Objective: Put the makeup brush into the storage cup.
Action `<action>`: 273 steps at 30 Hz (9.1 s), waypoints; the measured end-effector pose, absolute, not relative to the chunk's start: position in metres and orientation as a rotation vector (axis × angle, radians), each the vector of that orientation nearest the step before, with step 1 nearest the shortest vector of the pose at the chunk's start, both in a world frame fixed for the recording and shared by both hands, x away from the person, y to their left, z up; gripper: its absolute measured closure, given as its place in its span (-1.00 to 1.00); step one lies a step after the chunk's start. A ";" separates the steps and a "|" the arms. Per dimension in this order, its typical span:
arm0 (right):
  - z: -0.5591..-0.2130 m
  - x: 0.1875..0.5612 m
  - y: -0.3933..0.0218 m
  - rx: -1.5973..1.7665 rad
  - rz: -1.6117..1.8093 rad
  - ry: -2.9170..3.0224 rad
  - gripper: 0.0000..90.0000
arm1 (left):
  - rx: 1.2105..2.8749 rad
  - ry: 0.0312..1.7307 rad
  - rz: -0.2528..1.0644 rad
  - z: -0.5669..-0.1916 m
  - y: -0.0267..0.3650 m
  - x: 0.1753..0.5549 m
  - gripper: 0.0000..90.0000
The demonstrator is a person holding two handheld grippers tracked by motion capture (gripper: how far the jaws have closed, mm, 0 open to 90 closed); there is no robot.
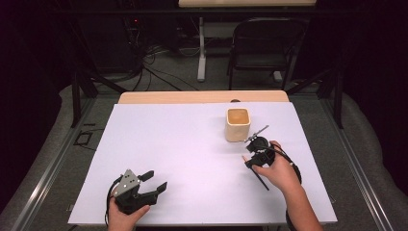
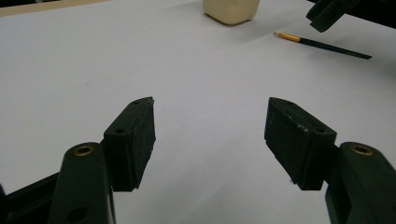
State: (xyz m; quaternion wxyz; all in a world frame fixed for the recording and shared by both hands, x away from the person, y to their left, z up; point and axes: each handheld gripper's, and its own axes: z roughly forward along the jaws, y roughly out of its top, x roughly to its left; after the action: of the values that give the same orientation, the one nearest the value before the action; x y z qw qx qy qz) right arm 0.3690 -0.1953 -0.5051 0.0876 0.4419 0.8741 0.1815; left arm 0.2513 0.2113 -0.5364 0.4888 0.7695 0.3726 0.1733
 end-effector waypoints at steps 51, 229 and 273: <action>-0.524 0.409 -0.178 1.413 0.275 2.703 0.68 | 1.866 0.937 0.452 -0.535 0.222 0.243 -0.25; -0.502 0.292 -0.108 0.963 1.894 2.122 0.86 | 1.684 0.845 -0.063 -0.547 0.117 0.271 0.76; -0.499 0.293 -0.105 0.975 1.906 2.175 0.40 | 1.782 0.826 0.069 -0.539 0.120 0.269 0.86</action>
State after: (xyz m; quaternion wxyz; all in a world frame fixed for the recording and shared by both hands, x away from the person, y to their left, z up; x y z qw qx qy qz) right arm 0.2929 -0.1049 -0.4995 0.0449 0.3191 0.7120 0.6239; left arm 0.2687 0.1196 -0.5389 0.5549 0.7543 0.3498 0.0294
